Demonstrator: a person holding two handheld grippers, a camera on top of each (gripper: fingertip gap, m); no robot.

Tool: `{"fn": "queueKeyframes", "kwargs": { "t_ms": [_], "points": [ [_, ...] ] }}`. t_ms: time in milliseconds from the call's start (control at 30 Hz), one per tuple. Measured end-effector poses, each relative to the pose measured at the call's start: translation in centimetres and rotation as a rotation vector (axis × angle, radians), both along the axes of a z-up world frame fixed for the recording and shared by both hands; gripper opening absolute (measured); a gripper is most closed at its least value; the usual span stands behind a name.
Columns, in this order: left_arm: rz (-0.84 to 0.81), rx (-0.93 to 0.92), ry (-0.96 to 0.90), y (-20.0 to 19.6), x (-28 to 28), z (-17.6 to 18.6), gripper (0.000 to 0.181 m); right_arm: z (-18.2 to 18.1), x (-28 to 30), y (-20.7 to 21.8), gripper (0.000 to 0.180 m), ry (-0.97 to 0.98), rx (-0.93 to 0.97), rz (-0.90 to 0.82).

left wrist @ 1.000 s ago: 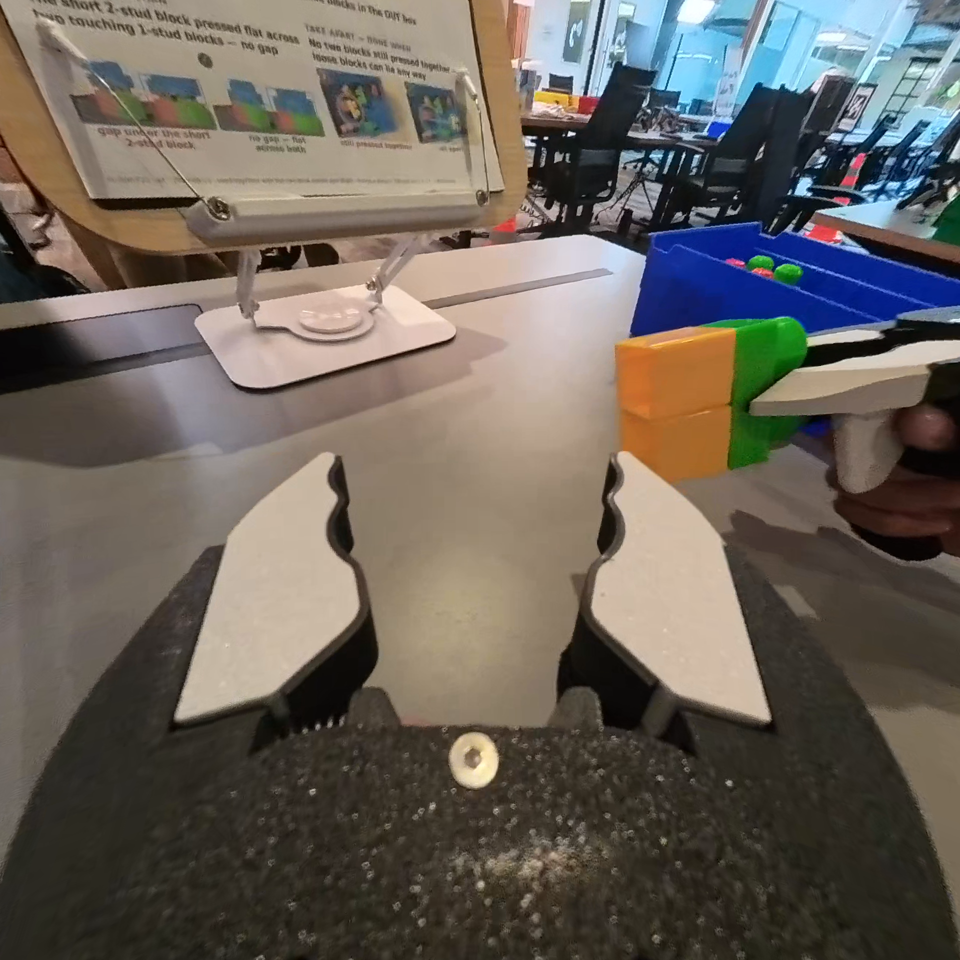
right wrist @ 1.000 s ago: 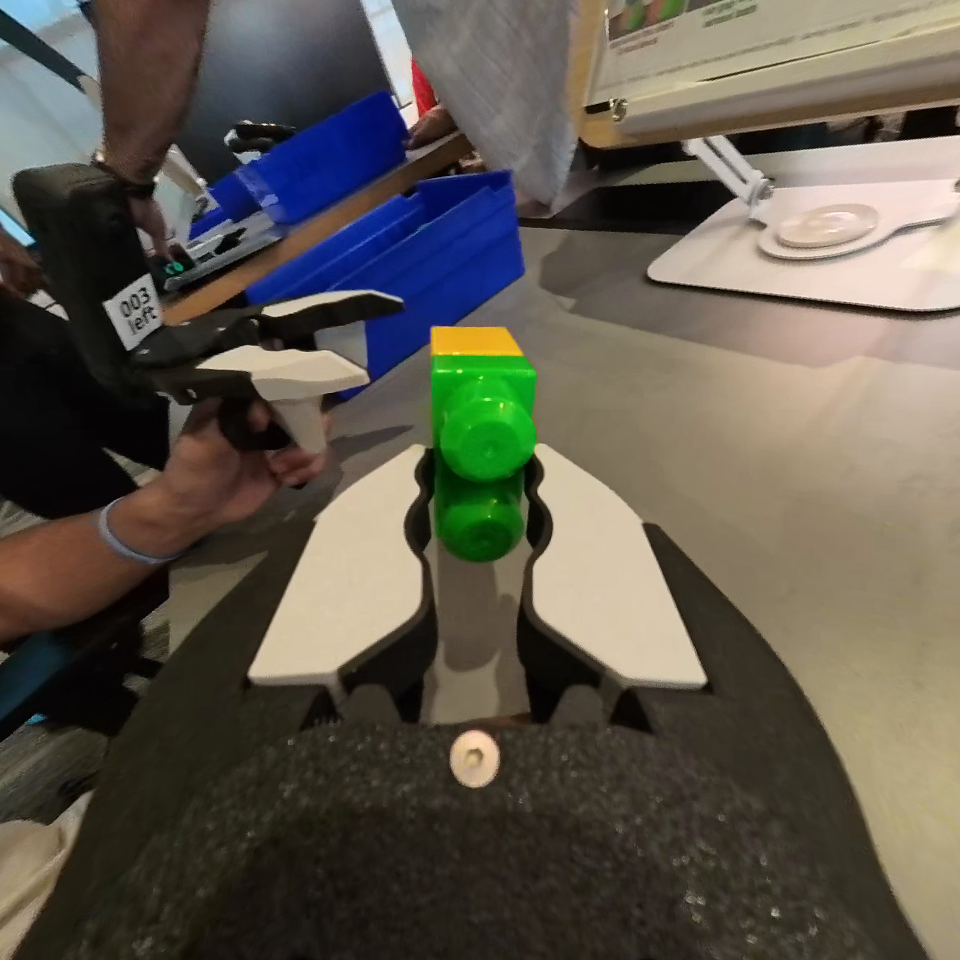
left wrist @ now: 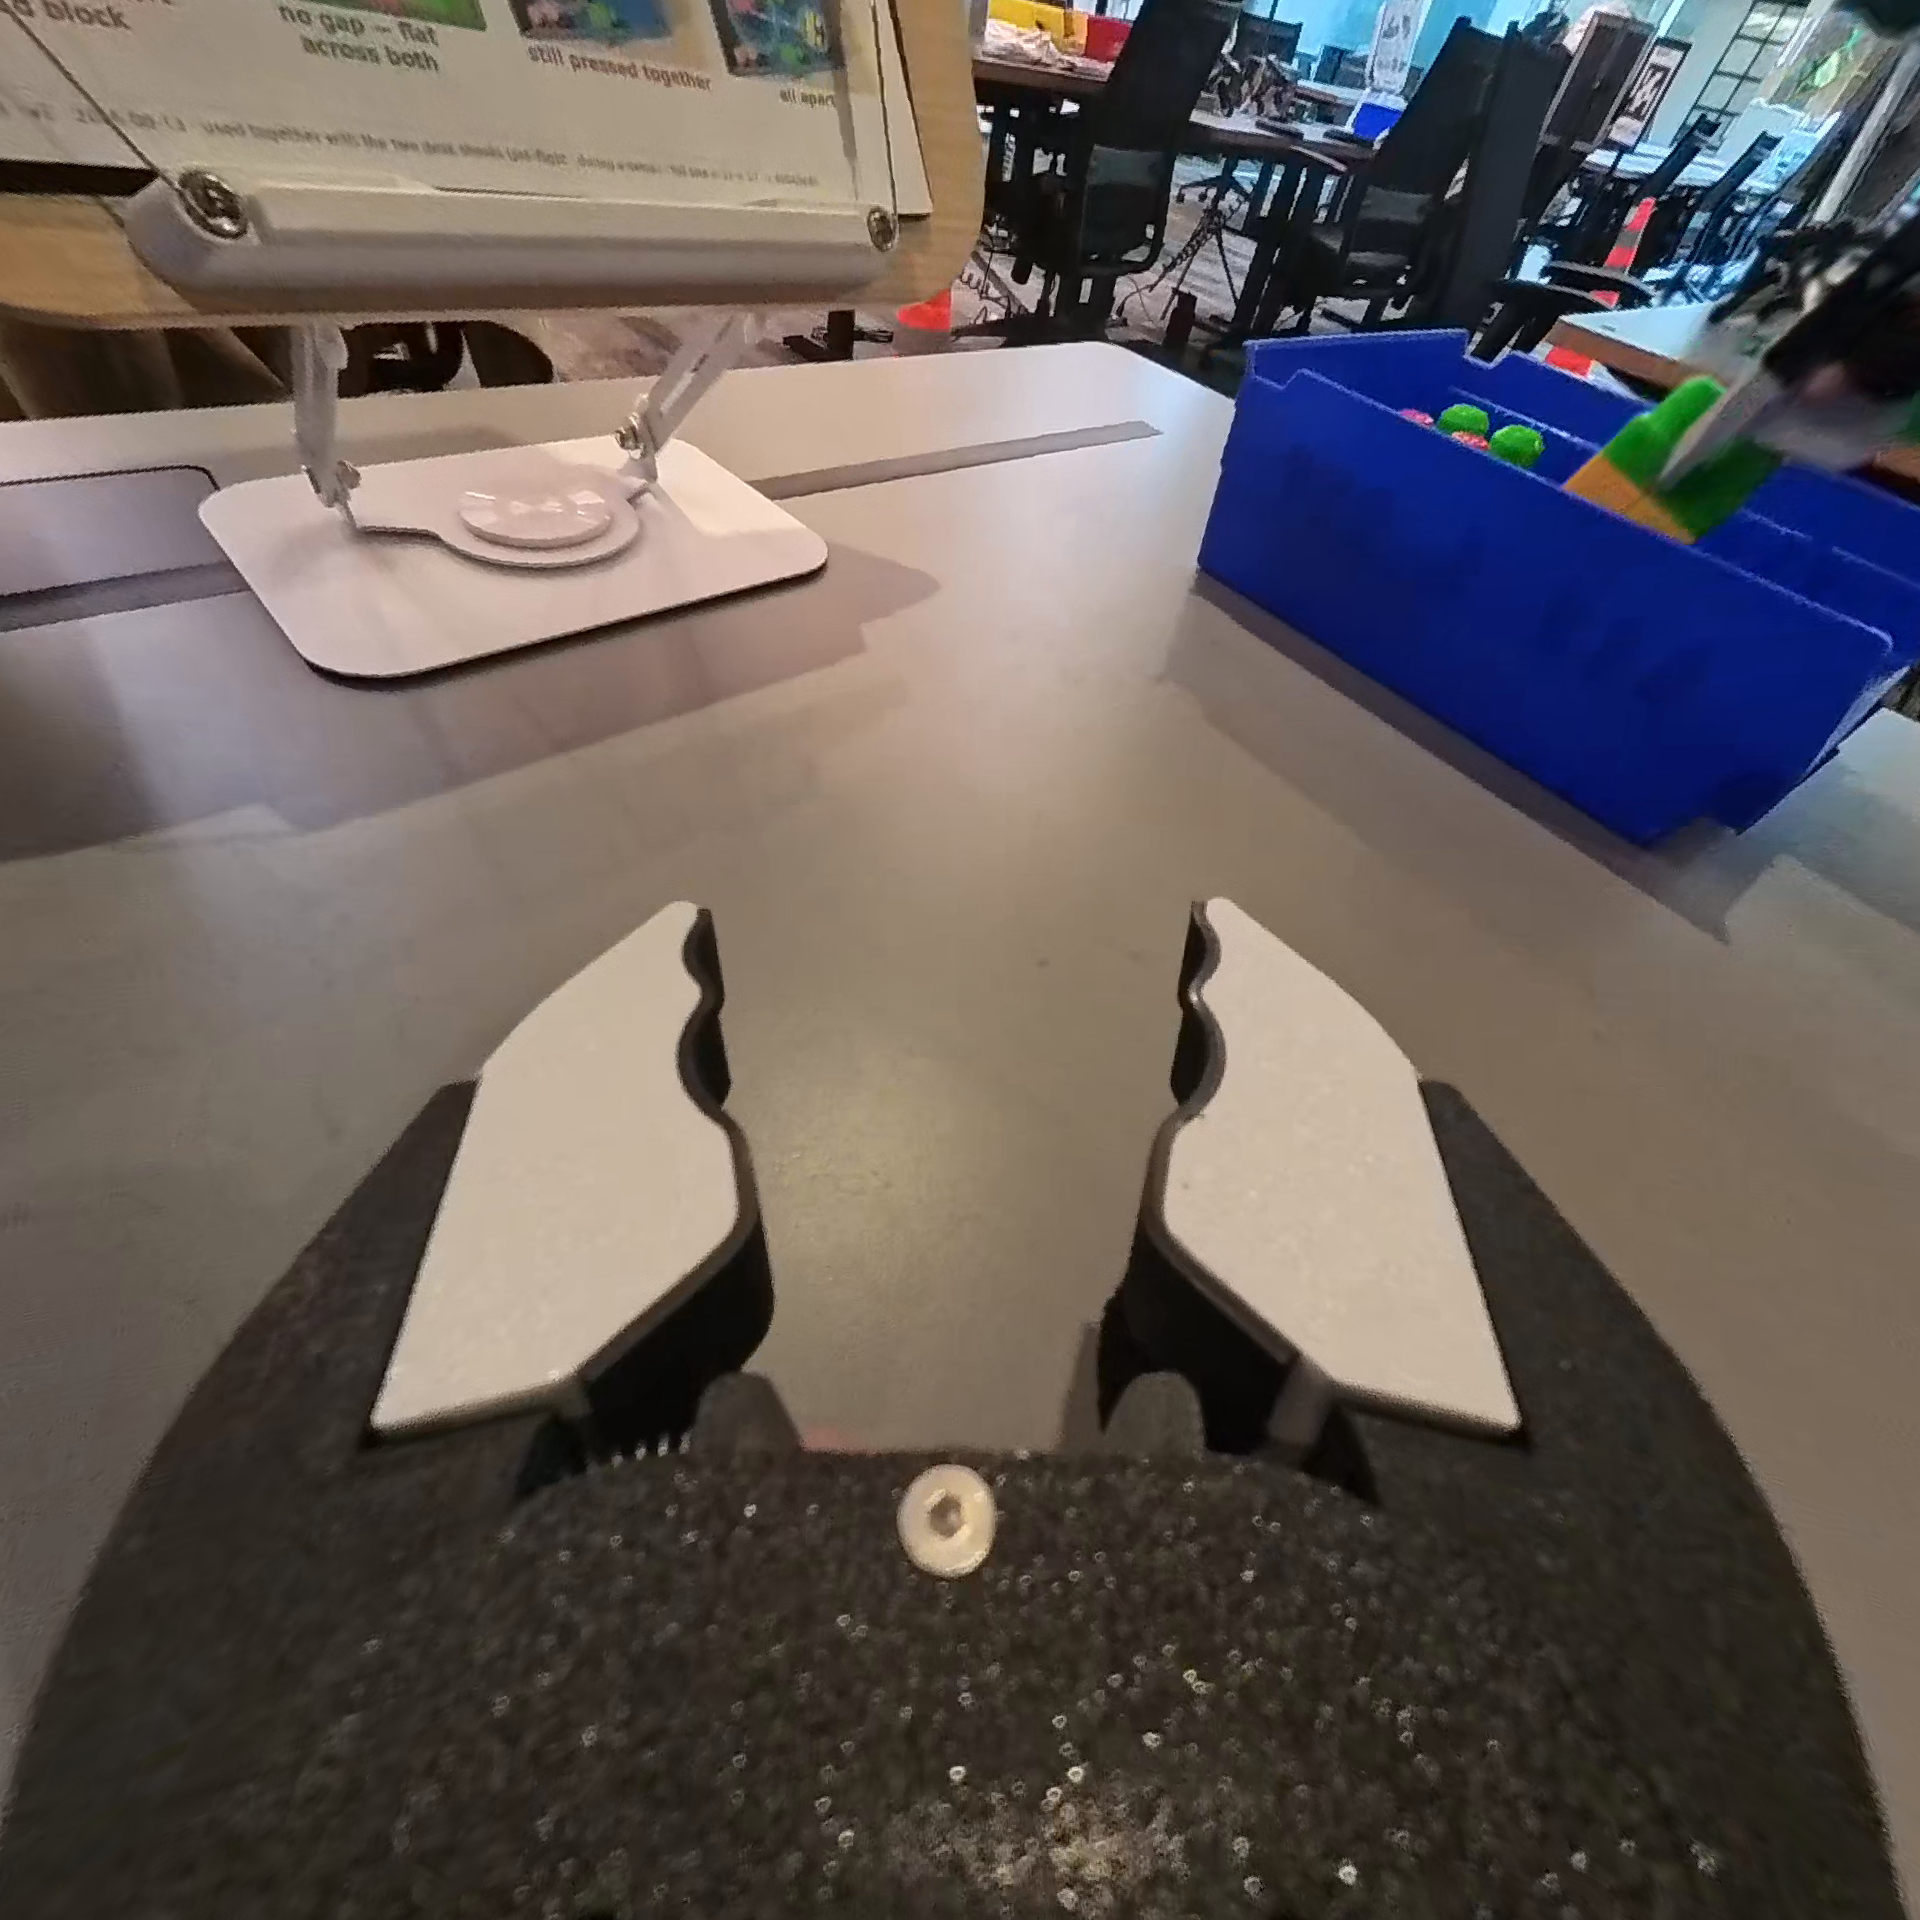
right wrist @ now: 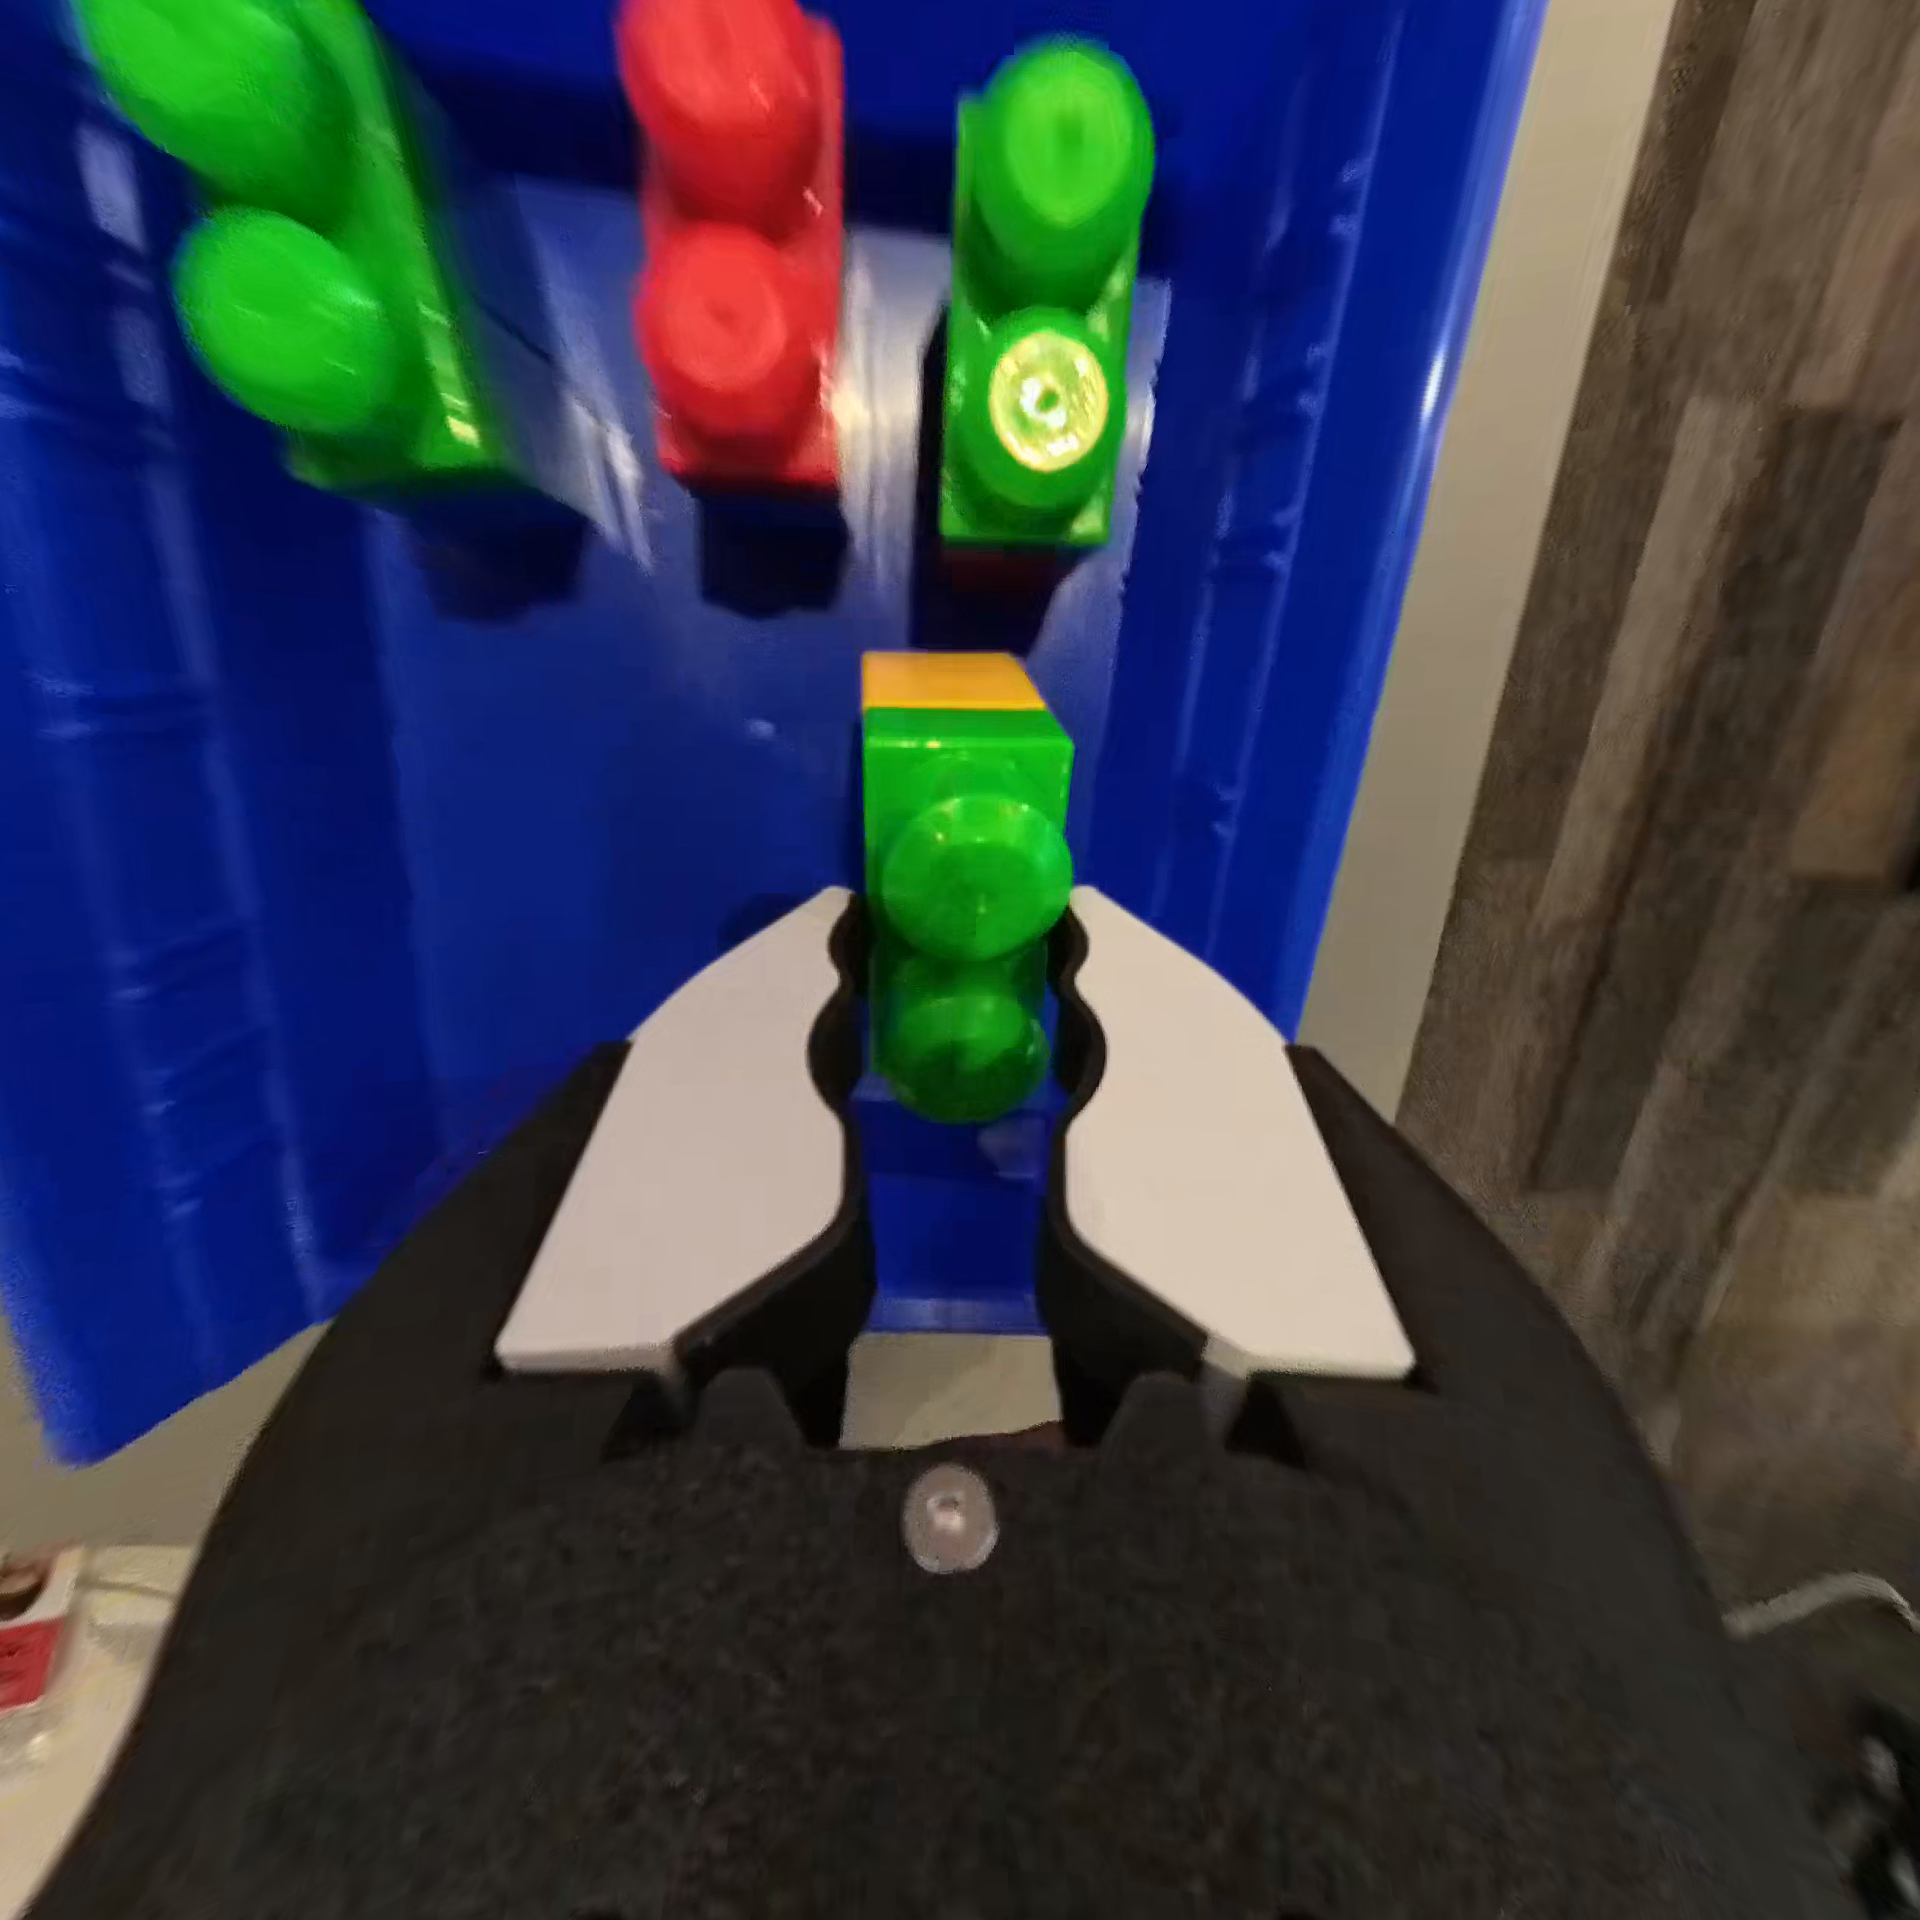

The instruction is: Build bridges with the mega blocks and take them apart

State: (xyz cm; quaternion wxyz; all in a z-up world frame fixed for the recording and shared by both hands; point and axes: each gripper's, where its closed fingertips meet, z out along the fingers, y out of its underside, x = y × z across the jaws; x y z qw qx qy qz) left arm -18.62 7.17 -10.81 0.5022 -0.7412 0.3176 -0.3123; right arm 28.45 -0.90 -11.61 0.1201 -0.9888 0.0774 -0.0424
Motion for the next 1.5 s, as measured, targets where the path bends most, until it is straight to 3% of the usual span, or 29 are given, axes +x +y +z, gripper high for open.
{"fn": "queueKeyframes", "kwargs": {
  "t_ms": [33, 500, 600, 667, 767, 833, 900, 1000, 1100, 1267, 1500],
  "points": [
    [0.004, 0.010, 0.011, 0.0, -0.1, 0.0, 0.084, -0.6, 0.5, -0.1, 0.034, -0.025, -0.030, -0.008],
    [0.000, 0.079, 0.100, -0.4, 0.3, -0.5, 0.084, -3.4, 0.6, -0.8, 0.034, -0.006, -0.153, -0.033],
    [0.001, 0.069, 0.094, -0.4, 0.2, -0.5, 0.084, -2.1, 0.5, -0.2, 0.044, -0.027, -0.119, -0.011],
    [0.014, 0.072, 0.093, -0.2, -0.1, -0.5, 0.084, 1.4, -0.2, 1.3, 0.050, -0.083, 0.008, 0.026],
    [0.032, 0.070, 0.076, 0.1, -0.4, -0.2, 0.085, 9.8, -4.7, 4.0, 0.060, -0.236, 0.360, 0.149],
    [0.034, 0.065, 0.070, 0.1, -0.3, -0.2, 0.086, 14.7, -12.0, 4.6, 0.057, -0.199, 0.657, 0.277],
    [0.033, 0.063, 0.066, 0.1, -0.3, -0.2, 0.086, 16.9, -20.9, 3.9, 0.051, -0.045, 0.915, 0.429],
    [0.040, 0.071, 0.078, 0.2, -0.4, -0.3, 0.088, 14.1, -31.7, 2.6, 0.053, 0.196, 1.097, 0.574],
    [0.051, 0.081, 0.097, 0.3, -0.5, -0.5, 0.089, 8.1, -37.1, 3.4, 0.057, 0.220, 1.117, 0.646],
    [0.063, 0.087, 0.121, 0.5, -0.7, -0.8, 0.089, 3.2, -37.6, 4.9, 0.057, 0.122, 1.131, 0.679],
    [0.037, 0.033, 0.133, 0.2, -0.2, -1.8, 0.091, 2.8, -35.0, 4.5, 0.052, 0.124, 1.185, 0.644]
  ]
}}
